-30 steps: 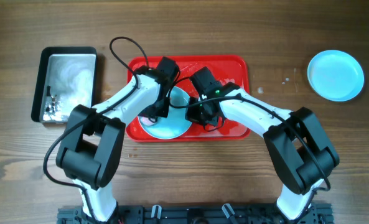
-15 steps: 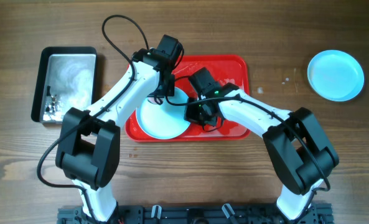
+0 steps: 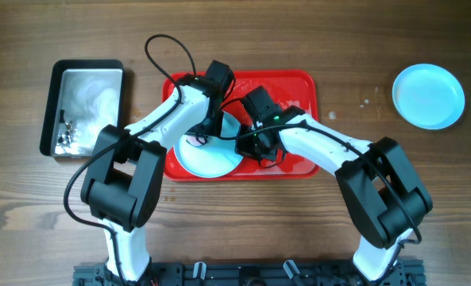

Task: Clean dirty plates on tray and stack at the side
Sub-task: 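Scrub the plate again with the sponge in the left gripper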

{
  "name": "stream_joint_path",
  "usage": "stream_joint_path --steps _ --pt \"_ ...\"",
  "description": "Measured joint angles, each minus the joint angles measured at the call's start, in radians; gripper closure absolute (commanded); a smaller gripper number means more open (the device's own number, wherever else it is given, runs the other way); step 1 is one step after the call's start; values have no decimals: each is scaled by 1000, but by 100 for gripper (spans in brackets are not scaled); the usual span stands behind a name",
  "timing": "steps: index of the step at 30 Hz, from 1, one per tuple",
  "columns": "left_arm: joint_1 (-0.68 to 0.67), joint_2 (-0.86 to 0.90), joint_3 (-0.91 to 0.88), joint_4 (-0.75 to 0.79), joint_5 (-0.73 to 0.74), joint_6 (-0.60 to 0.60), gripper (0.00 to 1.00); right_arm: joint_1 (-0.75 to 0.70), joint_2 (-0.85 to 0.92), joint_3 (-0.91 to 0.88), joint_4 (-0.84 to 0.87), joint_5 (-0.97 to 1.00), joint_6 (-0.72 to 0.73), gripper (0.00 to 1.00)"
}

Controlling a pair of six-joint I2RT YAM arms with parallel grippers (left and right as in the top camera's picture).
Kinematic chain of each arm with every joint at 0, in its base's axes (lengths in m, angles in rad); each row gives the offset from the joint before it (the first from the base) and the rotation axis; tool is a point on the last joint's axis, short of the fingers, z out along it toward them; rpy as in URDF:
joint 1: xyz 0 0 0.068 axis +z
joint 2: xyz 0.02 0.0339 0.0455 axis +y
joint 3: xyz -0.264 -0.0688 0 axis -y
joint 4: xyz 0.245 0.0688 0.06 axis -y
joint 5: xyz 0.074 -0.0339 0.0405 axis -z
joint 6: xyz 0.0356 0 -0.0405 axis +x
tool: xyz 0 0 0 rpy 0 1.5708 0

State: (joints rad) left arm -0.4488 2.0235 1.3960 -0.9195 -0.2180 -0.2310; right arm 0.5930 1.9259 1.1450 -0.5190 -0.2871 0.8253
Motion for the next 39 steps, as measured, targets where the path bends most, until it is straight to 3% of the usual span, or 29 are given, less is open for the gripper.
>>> stream_joint_path --steps 5,11,17,23,33,39 --pt "17 13 0 -127 -119 -47 96 0 0 0 8 0 0 96" --pt "20 27 34 -304 -119 -113 96 9 0 0 10 -19 -12 96" --pt "39 27 35 -40 9 -127 96 -4 0 -5 0 -9 -2 96" --pt "47 35 36 77 64 -89 96 -14 -1 -5 1 3 16 96" --pt "69 43 50 106 371 83 96 -16 -2 -5 0 5 19 96" --pt "49 29 35 148 387 179 96 -16 -2 -5 4 7 18 96"
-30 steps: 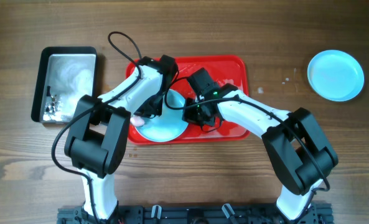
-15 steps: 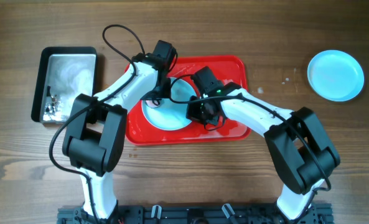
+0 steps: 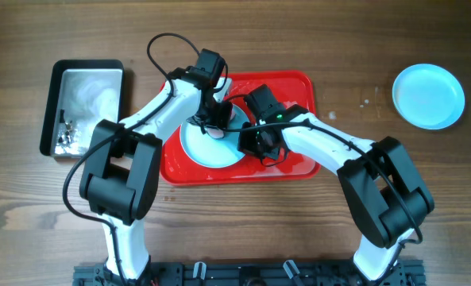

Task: Clean dirty plates on tray and stack at the side
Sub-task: 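Scrub the plate again with the sponge in the left gripper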

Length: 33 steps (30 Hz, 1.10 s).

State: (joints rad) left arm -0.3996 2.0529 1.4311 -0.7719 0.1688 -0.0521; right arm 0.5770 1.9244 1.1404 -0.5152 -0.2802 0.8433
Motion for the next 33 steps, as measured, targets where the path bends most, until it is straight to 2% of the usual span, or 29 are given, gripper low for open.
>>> stream_joint_path --steps 4,9,13,18,23,29,33 --pt "-15 -3 -3 48 -112 48 96 0 0 0 4 0 -3 96" --pt "-13 -3 -3 60 -168 168 96 0 0 0 8 1 -3 96" --pt "2 -17 -26 46 -236 199 96 1 0 0 20 1 -14 96" --pt "6 -23 -33 -48 -382 115 96 5 0 0 23 0 -29 96" --pt "7 -23 -37 -195 -454 14 96 22 0 0 23 -18 -41 96" --pt "2 -23 -43 -312 -426 -35 96 24 0 0 19 -26 -52 96" --pt "4 -23 -46 -390 -304 -29 96 24 0 0 17 -26 -52 96"
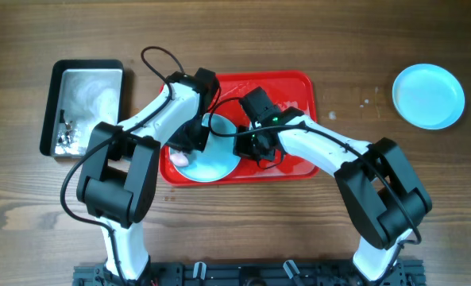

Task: Clean dirty plates on tray and stack at the side
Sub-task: 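Scrub the plate again with the sponge in the left gripper, then withdraw the left gripper and lift the plate with the right gripper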

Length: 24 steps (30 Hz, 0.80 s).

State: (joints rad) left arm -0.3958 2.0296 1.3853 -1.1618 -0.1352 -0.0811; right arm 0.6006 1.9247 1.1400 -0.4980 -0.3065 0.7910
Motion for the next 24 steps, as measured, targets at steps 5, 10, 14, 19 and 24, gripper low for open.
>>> stream_joint_path --steps 5,10,14,19,24 --pt "6 1 -6 -16 219 47 96 -2 0 -1 -7 1 0 96" --pt "27 2 22 -5 325 61 96 -2 0 -2 -7 1 0 96" --pt "103 -19 121 14 312 -18 96 -2 0 -6 5 -2 0 96" --pt "211 -110 149 43 194 -117 96 -13 1 -6 25 -8 -14 96" --pt "282 -111 150 48 169 -146 96 -85 -1 3 25 2 -79 96"
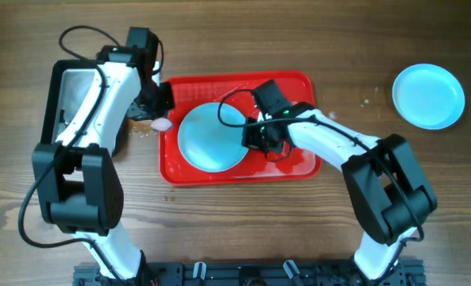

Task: Clean dirty plates on tray and stack at the side
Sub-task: 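Withdraw the left gripper and lift the plate with the right gripper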

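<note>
A light blue plate (pixel 207 137) lies on the red tray (pixel 299 163) left of its middle. My right gripper (pixel 253 135) sits at the plate's right rim and appears shut on it. Just off the tray's left edge, my left gripper (pixel 160 119) is shut on a small pinkish sponge (pixel 162 125) held over the wood. A second light blue plate (pixel 428 96) rests alone on the table at the far right.
A metal bin (pixel 80 87) with white contents stands at the far left, partly covered by my left arm. Small specks lie on the wood near the tray's upper right corner (pixel 366 102). Black cables loop above both wrists.
My left gripper, with the sponge, has gone from the plate's lower left on the tray to just outside the tray's left edge. The plate now shows uncovered and sits slightly farther up the tray.
The left gripper held the sponge on the plate's left part while the right gripper stayed at the plate's right rim. Then the sponge was near the plate's top middle, then at its lower left. Now the sponge is off the tray and the plate's face is uncovered.
</note>
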{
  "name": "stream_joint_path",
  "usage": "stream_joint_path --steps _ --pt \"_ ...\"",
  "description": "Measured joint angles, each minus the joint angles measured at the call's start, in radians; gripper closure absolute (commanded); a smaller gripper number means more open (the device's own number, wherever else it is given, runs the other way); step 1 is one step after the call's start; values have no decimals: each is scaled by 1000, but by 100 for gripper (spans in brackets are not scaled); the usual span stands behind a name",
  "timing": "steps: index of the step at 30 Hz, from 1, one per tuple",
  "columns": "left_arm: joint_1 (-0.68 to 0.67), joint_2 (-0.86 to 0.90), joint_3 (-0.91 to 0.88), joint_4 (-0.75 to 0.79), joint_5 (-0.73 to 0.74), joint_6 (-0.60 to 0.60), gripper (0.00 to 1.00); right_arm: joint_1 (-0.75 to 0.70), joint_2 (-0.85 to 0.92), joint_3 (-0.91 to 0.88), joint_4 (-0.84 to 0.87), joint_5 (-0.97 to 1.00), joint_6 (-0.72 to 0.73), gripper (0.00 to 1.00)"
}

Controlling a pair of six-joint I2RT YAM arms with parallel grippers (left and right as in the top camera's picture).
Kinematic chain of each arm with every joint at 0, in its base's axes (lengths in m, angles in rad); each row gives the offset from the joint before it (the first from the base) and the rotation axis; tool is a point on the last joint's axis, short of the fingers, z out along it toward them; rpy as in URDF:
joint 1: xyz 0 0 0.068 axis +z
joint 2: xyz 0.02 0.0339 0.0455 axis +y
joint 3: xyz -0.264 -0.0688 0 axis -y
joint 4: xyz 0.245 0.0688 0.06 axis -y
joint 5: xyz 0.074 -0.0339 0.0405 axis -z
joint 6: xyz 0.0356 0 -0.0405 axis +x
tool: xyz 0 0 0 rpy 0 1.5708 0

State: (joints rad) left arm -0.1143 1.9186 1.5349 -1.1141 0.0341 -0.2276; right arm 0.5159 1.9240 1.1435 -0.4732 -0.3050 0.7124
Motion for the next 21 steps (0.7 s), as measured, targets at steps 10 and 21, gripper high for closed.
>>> stream_joint_path --steps 10,21 --pt "8 0 0 27 -7 -4 96 -22 -407 10 -161 790 -291 96" --pt "8 0 0 62 -7 -23 96 187 -385 10 37 1391 -1147 96"
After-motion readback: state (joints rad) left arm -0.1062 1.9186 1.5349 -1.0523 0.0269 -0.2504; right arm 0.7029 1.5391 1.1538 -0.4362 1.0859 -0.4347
